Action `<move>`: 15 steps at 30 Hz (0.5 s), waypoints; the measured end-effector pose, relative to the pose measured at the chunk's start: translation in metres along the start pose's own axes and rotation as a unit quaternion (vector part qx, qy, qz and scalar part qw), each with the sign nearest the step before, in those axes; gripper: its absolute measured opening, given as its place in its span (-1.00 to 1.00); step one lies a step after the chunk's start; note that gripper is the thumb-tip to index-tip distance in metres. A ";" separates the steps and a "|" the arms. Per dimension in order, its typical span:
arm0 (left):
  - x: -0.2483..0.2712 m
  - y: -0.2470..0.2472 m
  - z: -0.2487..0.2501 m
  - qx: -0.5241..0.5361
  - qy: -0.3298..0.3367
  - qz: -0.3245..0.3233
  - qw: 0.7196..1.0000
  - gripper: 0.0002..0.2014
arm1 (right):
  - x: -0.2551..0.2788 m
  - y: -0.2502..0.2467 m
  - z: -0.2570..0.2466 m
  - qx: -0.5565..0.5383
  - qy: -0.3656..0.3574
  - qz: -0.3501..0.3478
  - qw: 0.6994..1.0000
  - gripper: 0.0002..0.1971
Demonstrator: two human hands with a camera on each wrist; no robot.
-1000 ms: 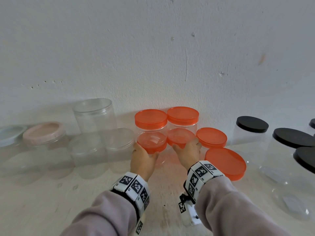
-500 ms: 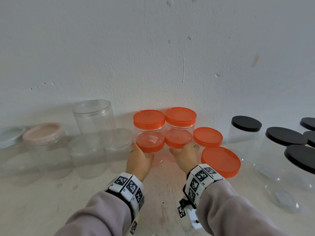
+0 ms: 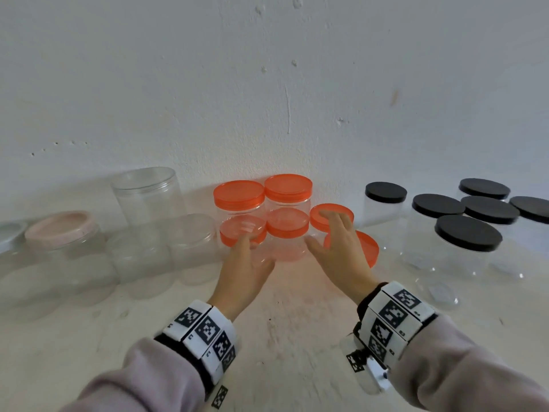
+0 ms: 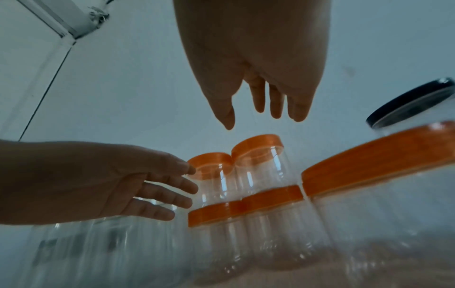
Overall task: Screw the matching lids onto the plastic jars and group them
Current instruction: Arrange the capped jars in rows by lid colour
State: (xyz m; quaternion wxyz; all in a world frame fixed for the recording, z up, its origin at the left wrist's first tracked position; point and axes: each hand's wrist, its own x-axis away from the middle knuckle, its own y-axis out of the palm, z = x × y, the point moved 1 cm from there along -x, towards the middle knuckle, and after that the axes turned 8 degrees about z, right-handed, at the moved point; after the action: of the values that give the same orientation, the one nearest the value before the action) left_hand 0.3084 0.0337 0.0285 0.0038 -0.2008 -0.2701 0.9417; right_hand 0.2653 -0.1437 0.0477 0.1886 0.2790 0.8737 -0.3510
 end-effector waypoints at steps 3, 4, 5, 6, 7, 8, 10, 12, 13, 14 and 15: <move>0.007 0.007 0.017 0.024 0.015 -0.012 1.000 -0.44 | -0.004 -0.026 0.006 -0.001 0.014 0.039 0.999 -0.44; 0.008 0.010 0.022 0.029 0.021 -0.017 0.999 -0.43 | -0.006 -0.036 0.009 -0.004 0.019 0.052 0.998 -0.44; 0.008 0.013 0.028 0.033 0.027 -0.023 0.999 -0.42 | -0.008 -0.045 0.012 -0.009 0.022 0.063 0.998 -0.43; 0.009 0.017 0.033 0.034 0.031 -0.028 0.999 -0.42 | -0.010 -0.055 0.016 -0.011 0.023 0.071 0.997 -0.43; 0.009 0.022 0.038 0.034 0.035 -0.032 0.998 -0.43 | -0.011 -0.064 0.019 -0.012 0.023 0.077 0.997 -0.42; 0.009 0.027 0.042 0.032 0.037 -0.033 0.998 -0.43 | -0.013 -0.073 0.023 -0.016 0.024 0.081 0.996 -0.42; 0.010 0.039 0.052 0.024 0.038 -0.033 0.998 -0.43 | -0.016 -0.090 0.031 -0.026 0.027 0.085 0.996 -0.42; 0.010 0.053 0.062 0.026 0.036 -0.031 0.999 -0.43 | -0.020 -0.106 0.039 -0.026 0.022 0.087 0.996 -0.43; 0.009 0.060 0.066 0.026 0.034 -0.029 0.999 -0.43 | -0.022 -0.114 0.044 -0.023 0.017 0.088 0.996 -0.43; 0.008 0.068 0.071 0.024 0.033 -0.028 0.999 -0.43 | -0.024 -0.122 0.049 -0.019 0.011 0.088 0.996 -0.44; 0.007 0.076 0.075 0.020 0.032 -0.027 0.999 -0.43 | -0.026 -0.130 0.054 -0.017 0.006 0.087 0.996 -0.43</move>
State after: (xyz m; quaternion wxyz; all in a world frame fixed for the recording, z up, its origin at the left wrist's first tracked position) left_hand 0.2815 -0.0683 0.0453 0.0419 -0.2238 -0.2564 0.9394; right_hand 0.2116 -0.2698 0.0903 0.2173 0.3527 0.8531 -0.3170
